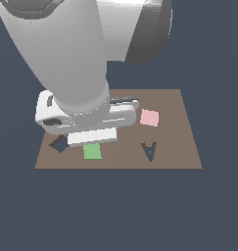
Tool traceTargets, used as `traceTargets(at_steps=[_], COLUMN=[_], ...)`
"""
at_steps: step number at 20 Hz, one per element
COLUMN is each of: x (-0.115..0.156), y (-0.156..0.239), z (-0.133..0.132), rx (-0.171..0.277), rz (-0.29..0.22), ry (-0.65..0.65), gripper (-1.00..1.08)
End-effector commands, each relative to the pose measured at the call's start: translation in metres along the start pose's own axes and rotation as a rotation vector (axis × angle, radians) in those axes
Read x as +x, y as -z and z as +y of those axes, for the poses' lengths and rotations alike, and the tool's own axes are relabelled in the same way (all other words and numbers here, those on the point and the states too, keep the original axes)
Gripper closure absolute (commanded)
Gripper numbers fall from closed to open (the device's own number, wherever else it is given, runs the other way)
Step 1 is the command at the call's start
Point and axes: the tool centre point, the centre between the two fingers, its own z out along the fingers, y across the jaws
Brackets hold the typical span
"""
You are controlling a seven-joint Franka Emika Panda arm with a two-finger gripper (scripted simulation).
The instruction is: Insert a designated object into the corresponding slot on a board.
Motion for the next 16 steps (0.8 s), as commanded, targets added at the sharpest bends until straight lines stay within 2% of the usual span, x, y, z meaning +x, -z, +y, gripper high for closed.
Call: traceTargets(at_steps=[1, 8, 16], x=[0.011, 0.032, 0.042], y=[-0.01, -0.026, -0.033], z=[0.007, 0.018, 0.023], rx=[0.002, 0.005, 0.006], rz=[0.005, 0.013, 0.016], ry=[0.025, 0.067, 0.085], gripper=[-0.92, -0.92, -0.92])
